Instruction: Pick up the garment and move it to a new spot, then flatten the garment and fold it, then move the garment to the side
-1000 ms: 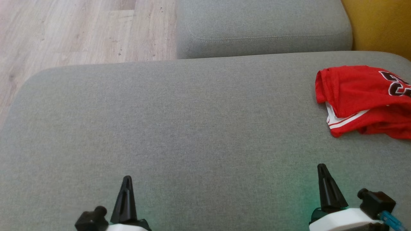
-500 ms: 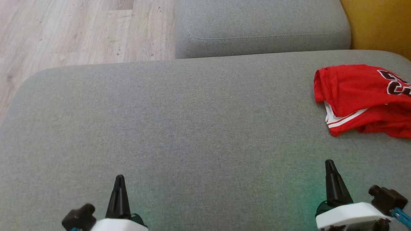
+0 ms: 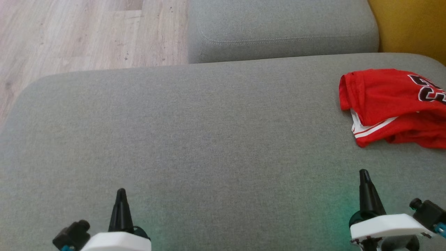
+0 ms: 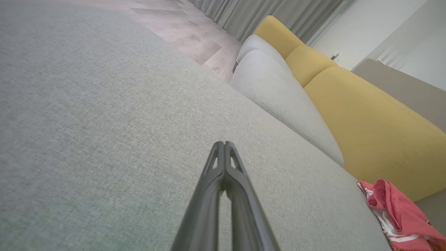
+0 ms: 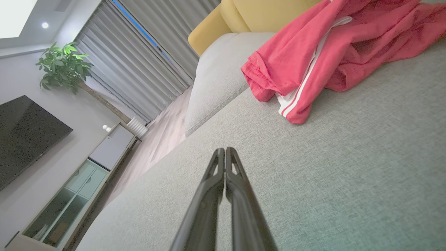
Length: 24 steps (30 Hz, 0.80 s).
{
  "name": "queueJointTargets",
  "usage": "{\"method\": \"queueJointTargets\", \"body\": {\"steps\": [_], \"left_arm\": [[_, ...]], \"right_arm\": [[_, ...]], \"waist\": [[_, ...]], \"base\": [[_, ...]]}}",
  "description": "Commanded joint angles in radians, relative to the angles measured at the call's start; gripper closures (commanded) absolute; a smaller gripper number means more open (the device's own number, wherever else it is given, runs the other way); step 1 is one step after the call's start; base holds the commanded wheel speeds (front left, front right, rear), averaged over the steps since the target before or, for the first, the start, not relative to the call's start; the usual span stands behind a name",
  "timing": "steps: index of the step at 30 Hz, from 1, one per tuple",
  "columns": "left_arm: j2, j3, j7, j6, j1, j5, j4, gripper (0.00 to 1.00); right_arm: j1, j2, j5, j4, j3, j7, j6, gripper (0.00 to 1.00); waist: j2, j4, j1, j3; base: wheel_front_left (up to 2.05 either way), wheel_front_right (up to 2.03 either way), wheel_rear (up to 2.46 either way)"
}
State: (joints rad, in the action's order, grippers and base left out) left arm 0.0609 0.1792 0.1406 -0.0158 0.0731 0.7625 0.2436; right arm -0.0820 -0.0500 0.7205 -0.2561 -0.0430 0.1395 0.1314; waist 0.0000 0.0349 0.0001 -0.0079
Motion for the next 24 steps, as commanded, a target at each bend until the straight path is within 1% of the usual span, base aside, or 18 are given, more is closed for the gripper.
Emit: {"method": "queueJointTargets", "body": {"steps": [1,24], "left_arm": [[0.015,-0.030,-0.005,0.013,-0.055,0.024,-0.028,1.00],[0.019,-0.096,-0.070,0.055,-0.093,0.295,-0.020,1.00]], "right_arm": [[0.057,-0.022,0.027,0.030,0.001,-0.006,0.000,1.00],[0.097,-0.026,0.309,0.025,0.035,-0.071,0.000,1.00]], "waist": [[0.0000,0.000,0.0000,0.000],[0.0000,-0.011,-0.0001,0.004]], "base": [[0.00,0.00,0.00],[0.00,0.00,0.00]]}}
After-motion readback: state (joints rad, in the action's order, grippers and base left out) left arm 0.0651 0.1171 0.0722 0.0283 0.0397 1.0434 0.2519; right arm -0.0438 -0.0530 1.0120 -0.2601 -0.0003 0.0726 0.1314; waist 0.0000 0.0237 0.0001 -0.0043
